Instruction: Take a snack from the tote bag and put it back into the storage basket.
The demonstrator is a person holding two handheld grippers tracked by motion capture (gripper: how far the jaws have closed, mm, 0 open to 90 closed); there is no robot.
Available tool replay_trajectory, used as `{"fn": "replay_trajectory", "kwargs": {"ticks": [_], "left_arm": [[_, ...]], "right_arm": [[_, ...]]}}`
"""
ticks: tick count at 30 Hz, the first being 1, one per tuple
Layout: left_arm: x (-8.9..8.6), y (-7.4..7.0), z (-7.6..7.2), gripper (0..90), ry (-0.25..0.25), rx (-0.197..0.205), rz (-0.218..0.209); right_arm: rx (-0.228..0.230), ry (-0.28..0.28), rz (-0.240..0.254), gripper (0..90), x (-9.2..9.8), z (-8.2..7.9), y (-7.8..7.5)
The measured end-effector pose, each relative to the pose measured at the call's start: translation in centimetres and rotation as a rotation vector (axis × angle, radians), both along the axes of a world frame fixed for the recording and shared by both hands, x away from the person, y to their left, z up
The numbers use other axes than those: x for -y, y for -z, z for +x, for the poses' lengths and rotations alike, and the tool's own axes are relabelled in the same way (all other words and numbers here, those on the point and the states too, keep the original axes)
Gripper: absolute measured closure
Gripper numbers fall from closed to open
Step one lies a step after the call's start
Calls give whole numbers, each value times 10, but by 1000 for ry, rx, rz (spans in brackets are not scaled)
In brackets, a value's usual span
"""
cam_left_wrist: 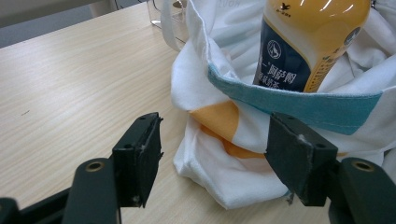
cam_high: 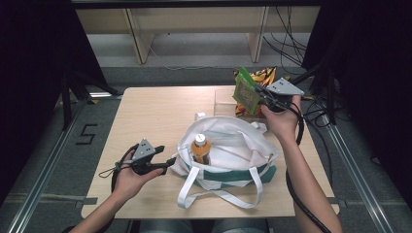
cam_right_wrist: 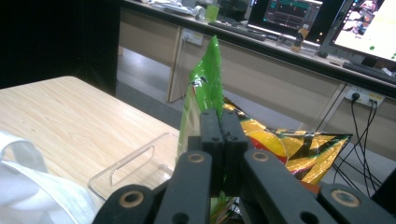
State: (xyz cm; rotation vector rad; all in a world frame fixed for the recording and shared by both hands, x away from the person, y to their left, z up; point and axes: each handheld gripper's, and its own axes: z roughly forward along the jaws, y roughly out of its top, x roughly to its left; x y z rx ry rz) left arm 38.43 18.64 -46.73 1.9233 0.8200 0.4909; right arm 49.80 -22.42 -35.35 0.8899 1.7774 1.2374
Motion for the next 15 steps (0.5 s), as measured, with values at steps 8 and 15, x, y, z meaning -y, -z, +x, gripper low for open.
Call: {"fn": "replay_trajectory", "kwargs": {"ticks": [8, 15], "left_arm": [[-1, 0, 0, 350, -5, 3, 1], [-1, 0, 0, 351, -3, -1, -1]], "right_arm": [[-10, 4, -8, 900, -1, 7, 6], [-11, 3, -9, 900, -1, 11, 8]]}}
